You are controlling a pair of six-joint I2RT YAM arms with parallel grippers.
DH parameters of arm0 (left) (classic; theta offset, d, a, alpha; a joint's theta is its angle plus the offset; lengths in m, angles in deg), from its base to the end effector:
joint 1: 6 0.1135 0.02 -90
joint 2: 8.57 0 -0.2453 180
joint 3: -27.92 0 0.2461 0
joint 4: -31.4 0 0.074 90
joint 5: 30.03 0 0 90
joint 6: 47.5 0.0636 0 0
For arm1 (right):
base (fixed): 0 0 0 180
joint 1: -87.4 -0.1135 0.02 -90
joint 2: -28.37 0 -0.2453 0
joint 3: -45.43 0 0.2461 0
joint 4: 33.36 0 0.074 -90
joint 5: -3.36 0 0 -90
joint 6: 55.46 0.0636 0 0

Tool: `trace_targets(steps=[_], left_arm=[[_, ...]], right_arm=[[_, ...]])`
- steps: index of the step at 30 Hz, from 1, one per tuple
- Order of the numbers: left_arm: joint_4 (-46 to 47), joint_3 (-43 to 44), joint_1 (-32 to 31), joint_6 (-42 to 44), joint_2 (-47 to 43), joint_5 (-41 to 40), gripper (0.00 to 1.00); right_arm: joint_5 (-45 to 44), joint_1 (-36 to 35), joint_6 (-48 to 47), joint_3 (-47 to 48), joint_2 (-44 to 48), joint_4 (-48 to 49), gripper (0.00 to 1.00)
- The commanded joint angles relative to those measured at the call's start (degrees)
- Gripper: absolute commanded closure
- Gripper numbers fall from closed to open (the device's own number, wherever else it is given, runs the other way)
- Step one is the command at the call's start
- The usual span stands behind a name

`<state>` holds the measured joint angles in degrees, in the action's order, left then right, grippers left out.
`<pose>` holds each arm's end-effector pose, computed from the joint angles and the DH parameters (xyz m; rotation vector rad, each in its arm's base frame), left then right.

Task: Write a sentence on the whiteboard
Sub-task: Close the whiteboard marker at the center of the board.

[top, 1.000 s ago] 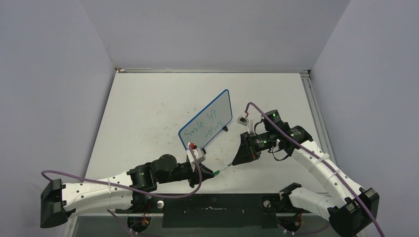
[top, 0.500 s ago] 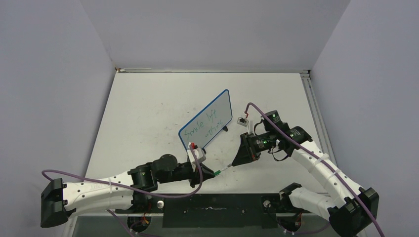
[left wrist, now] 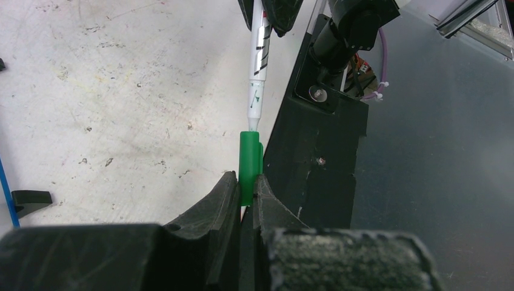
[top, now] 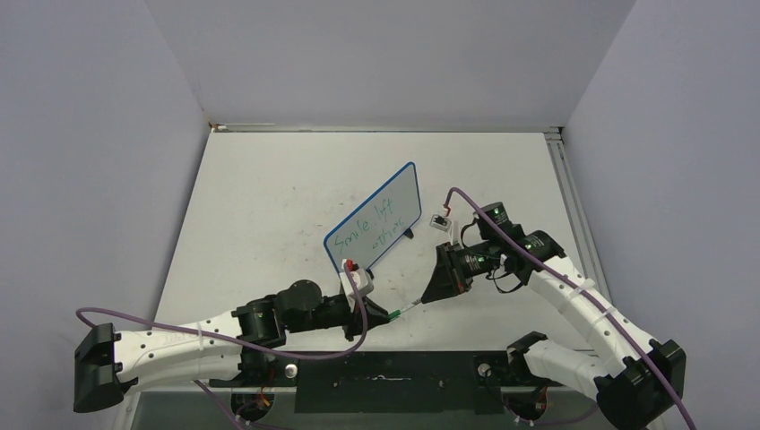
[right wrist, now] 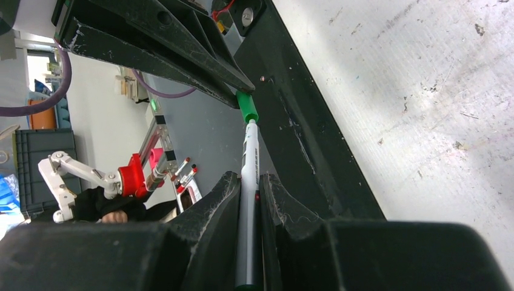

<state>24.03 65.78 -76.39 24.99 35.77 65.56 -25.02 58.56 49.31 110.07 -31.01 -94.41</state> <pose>0.0688 -0.2116 0.2243 0.9464 1.7336 -1.1424 0.1471 0.1449 0.2610 -0.7602 2.4209 1.6672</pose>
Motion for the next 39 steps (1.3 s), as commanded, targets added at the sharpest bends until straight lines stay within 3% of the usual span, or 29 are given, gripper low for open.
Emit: trace_targets(steps=[1, 8, 20, 28, 39], left_arm=[[4.43, 1.56, 0.25, -0.15, -0.85, 0.83, 1.00], [4.95, 1.57, 0.25, -0.24, -0.91, 1.25, 1.00], [9.78, 1.41, 0.25, 0.47, 2.12, 0.46, 1.00], [18.23, -0.67, 0.17, 3.31, 8.01, -2.07, 1.00], [34.23, -3.27, -0.64, 6.13, 24.49, -3.39, 1.00]], right_arm=[[3.30, 0.00, 0.27, -1.03, 2.08, 3.58, 0.95], [5.29, 0.01, 5.51, -2.89, 3.76, 9.83, 0.95], [2.66, -2.08, 6.48, -3.68, 3.66, 10.11, 0.95], [-11.16, -10.32, 6.89, -3.50, 1.12, 9.56, 0.95], [-27.23, -17.27, 6.10, -1.86, -4.66, 6.76, 0.95]])
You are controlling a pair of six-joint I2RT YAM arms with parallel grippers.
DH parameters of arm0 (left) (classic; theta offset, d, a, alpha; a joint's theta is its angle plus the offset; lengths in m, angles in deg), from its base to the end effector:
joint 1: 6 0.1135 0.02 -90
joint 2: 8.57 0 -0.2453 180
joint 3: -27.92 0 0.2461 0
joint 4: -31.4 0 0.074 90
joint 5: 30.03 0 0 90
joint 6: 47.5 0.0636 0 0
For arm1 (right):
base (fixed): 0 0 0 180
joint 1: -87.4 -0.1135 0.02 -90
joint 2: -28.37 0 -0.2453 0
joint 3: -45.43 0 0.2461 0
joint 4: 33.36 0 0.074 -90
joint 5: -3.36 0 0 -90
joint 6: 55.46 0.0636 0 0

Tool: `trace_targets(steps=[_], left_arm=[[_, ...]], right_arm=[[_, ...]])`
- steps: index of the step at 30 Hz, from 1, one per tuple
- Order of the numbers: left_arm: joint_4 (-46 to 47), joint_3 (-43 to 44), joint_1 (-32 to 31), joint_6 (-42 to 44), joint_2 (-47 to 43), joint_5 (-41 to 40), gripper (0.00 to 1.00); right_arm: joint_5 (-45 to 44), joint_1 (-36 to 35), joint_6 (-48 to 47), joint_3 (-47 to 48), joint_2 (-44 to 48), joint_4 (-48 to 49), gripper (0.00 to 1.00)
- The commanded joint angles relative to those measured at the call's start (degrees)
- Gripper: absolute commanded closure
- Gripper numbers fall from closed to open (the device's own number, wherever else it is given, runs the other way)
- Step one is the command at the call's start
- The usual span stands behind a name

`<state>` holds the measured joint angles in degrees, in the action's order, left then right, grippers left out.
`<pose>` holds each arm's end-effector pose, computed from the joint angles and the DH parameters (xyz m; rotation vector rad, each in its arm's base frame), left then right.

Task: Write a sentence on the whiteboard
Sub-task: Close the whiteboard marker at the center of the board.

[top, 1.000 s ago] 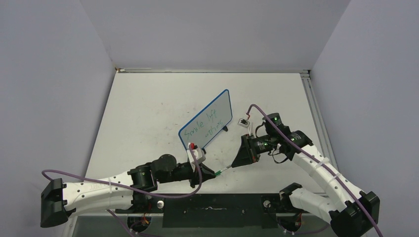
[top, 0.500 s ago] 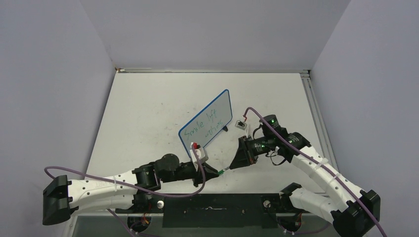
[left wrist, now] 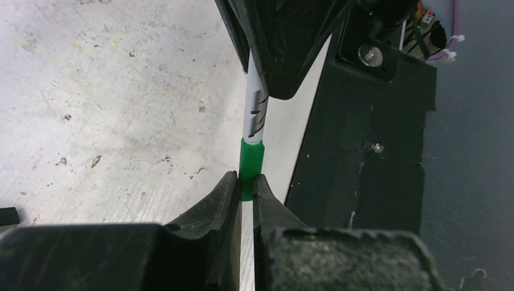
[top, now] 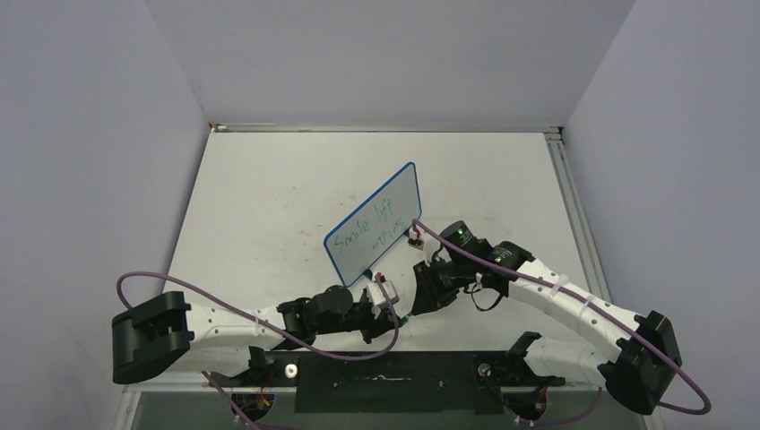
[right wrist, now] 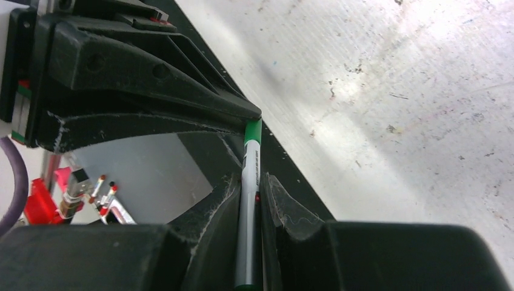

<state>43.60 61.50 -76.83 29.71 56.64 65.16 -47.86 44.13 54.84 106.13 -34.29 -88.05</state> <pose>0.0787 -0.2439 0.1614 1.0559 1.7673 -1.0402 0.1338 0.1806 0.2198 -0.8259 2.6190 1.2479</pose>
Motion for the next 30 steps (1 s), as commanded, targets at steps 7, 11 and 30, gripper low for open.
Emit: trace_targets(steps=[7, 11, 30], left_arm=[[20.27, 0.64, -0.62, 1.21, 11.66, -1.92, 1.00], [22.48, 0.66, -0.80, 1.06, 15.42, -1.85, 1.00], [11.67, -5.24, -0.65, -6.76, 3.18, -12.72, 0.74]], right_arm=[[-13.51, -8.76, 2.75, 3.31, -5.59, -0.14, 0.95], [-20.08, -13.11, 4.40, 5.50, -9.44, -2.16, 0.95], [-40.43, -25.46, 12.74, 10.34, -20.85, -8.88, 0.95]])
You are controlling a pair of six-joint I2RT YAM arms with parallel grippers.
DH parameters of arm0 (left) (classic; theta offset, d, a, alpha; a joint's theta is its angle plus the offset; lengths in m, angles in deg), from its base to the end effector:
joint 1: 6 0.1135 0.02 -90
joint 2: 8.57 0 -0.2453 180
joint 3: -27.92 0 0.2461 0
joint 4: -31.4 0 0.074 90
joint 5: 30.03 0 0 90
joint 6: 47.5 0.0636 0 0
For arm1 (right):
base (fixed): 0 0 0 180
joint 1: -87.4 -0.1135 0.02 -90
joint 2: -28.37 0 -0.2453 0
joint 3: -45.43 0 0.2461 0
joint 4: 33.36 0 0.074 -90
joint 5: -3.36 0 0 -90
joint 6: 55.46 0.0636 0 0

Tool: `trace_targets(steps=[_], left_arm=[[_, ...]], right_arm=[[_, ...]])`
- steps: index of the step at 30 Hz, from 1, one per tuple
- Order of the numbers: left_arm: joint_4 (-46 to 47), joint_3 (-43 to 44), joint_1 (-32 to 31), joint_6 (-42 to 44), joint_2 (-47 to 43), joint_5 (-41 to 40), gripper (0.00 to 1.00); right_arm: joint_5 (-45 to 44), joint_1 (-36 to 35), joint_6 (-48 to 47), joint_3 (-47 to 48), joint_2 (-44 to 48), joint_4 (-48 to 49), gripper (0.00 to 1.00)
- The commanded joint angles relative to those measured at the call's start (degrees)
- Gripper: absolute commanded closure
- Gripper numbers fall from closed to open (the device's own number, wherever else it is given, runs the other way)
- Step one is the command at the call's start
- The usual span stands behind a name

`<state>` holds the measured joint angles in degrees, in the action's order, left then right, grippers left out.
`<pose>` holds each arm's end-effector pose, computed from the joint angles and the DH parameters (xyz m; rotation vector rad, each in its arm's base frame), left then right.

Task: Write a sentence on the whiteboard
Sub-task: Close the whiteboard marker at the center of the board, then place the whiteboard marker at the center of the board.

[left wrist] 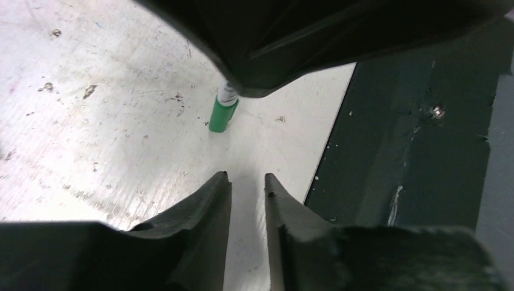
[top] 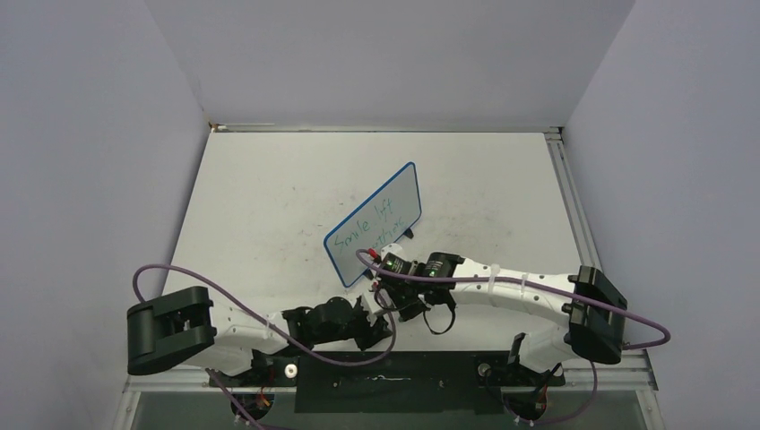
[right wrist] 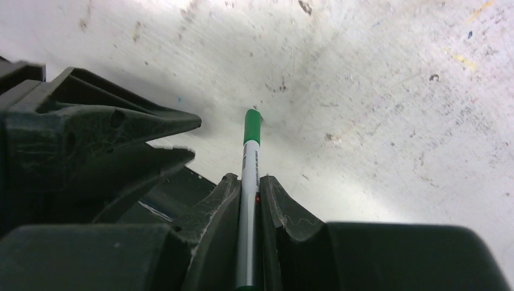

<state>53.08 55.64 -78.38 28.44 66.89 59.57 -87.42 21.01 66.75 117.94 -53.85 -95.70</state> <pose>0.0754 -0.2358 0.1084 1.0475 1.8870 -0.9170 0.1096 0.2487 0.1841 -0.8517 2.7808 0.3353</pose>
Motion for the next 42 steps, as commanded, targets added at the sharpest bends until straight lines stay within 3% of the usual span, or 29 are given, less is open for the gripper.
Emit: trace_targets(steps=[1, 14, 22, 28, 34, 42], left_arm=[[0.10, 0.60, 0.99, -6.06, -8.70, -7.80, 0.70], [-28.21, 4.45, 2.68, -13.69, -28.44, -14.64, 0.61], [-33.54, 6.33, 3.34, -14.74, -33.95, -13.86, 0.57], [-41.04, 12.52, 3.54, -14.59, -34.20, -13.25, 0.45], [-47.63, 20.89, 5.84, -13.48, -32.35, -11.81, 0.31], [-54.51, 35.58, 13.65, -8.96, -28.03, -6.25, 0.23]], right_arm=[[-0.79, -2.45, 1.07, -1.86, -1.47, -0.97, 0.95], [-3.52, -3.54, 2.40, -2.06, -7.08, -1.69, 0.95], [-9.10, -2.97, 5.52, -1.15, -4.10, -1.01, 0.95], [-14.49, 2.32, 7.59, -6.27, 1.04, 3.03, 0.93], [-11.75, 11.28, 5.49, -13.63, 8.19, 13.87, 0.65], [-5.88, 23.85, -0.73, -18.06, 12.35, 22.94, 0.20]])
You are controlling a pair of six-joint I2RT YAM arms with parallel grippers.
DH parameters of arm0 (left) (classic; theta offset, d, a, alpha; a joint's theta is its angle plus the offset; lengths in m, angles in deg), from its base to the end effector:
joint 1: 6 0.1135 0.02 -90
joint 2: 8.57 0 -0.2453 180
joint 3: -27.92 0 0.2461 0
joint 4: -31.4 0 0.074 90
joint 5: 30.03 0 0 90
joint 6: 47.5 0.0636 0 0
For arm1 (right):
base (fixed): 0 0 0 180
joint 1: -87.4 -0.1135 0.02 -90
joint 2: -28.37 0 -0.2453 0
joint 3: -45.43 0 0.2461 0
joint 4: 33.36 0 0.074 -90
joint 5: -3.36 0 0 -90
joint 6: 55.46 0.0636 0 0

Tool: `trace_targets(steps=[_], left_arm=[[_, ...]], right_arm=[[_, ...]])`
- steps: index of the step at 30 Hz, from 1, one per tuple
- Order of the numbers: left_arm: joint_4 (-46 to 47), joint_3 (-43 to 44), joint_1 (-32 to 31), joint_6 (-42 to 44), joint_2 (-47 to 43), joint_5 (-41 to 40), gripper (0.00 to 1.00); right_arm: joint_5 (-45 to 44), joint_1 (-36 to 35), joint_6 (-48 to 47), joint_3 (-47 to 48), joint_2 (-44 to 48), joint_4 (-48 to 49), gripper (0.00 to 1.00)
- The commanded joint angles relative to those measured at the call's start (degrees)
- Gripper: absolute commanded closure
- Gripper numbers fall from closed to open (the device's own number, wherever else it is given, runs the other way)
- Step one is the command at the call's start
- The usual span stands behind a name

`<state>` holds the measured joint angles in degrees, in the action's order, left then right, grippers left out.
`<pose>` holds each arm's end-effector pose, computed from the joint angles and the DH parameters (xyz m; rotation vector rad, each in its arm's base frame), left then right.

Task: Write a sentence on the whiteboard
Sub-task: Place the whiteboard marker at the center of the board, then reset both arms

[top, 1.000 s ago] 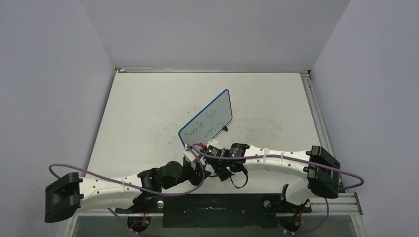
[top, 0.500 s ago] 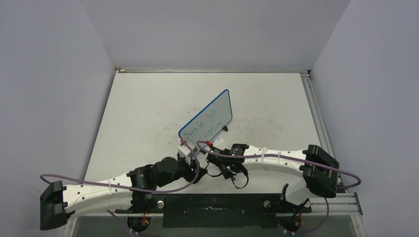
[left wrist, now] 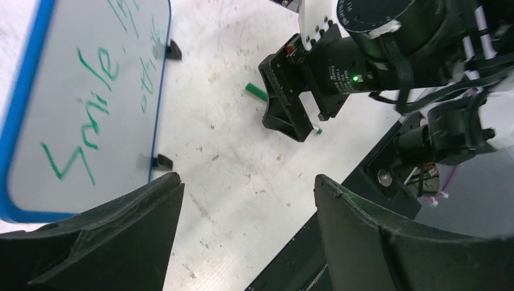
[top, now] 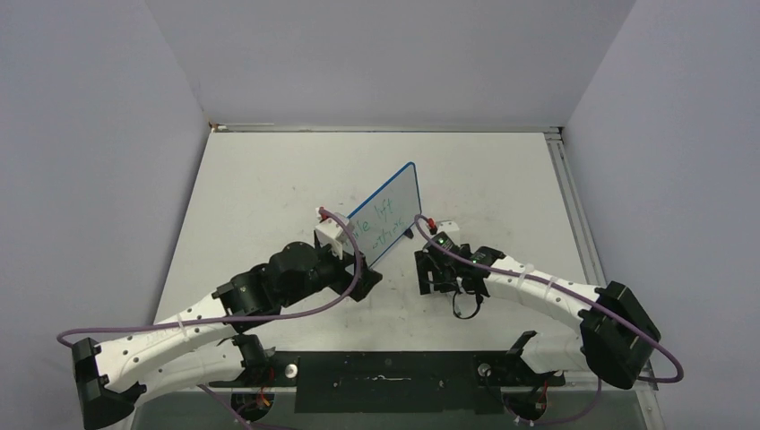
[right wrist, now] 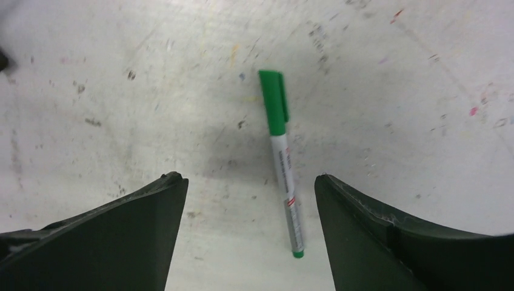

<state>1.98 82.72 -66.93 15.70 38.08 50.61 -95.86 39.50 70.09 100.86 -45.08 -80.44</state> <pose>0.1172 -0.1896 0.2772 0.4876 1.9760 -0.8430 0.1696 0.1725 0.1484 -0.2429 2.6920 0.2345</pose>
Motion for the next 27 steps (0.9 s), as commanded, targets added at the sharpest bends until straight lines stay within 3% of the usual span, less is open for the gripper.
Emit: trace_targets(steps=[1, 5, 7, 12, 16, 21, 22, 27], left_arm=[[-3.92, 10.50, 2.85, 5.05, 1.24, 2.74, 0.20], [-7.39, 19.61, 8.22, 9.69, 5.16, 4.26, 0.16], [-8.94, 23.33, 12.81, 11.70, 8.16, 5.45, 0.16], [-9.08, 27.00, 29.16, 10.64, 11.33, 9.03, 0.14], [-8.57, 25.58, 41.60, 8.20, 9.51, 5.46, 0.09], [-7.70, 17.87, 44.49, 10.69, 3.30, -11.45, 0.00], [-7.30, 15.88, 44.49, 11.09, 1.82, -13.75, 0.03], [-7.16, 8.66, 44.48, 9.76, -4.42, -18.57, 0.04]], right_arm=[[3.65, 7.17, -5.07, -1.13, 4.45, 8.87, 0.15], [8.65, 15.15, -9.63, -0.07, 7.51, 13.22, 0.01], [13.02, 20.23, -11.66, 0.79, 8.27, 14.67, 0.10], [18.41, 33.41, -14.97, 3.45, 9.14, 16.40, 0.10], [11.89, 38.00, -16.17, 3.94, 14.74, 19.30, 0.10], [1.01, 38.06, -18.92, 3.24, 24.02, 23.73, 0.10], [-0.20, 38.10, -19.37, 3.12, 25.47, 24.41, 0.10], [-0.76, 37.97, -20.37, 1.59, 30.88, 26.76, 0.10]])
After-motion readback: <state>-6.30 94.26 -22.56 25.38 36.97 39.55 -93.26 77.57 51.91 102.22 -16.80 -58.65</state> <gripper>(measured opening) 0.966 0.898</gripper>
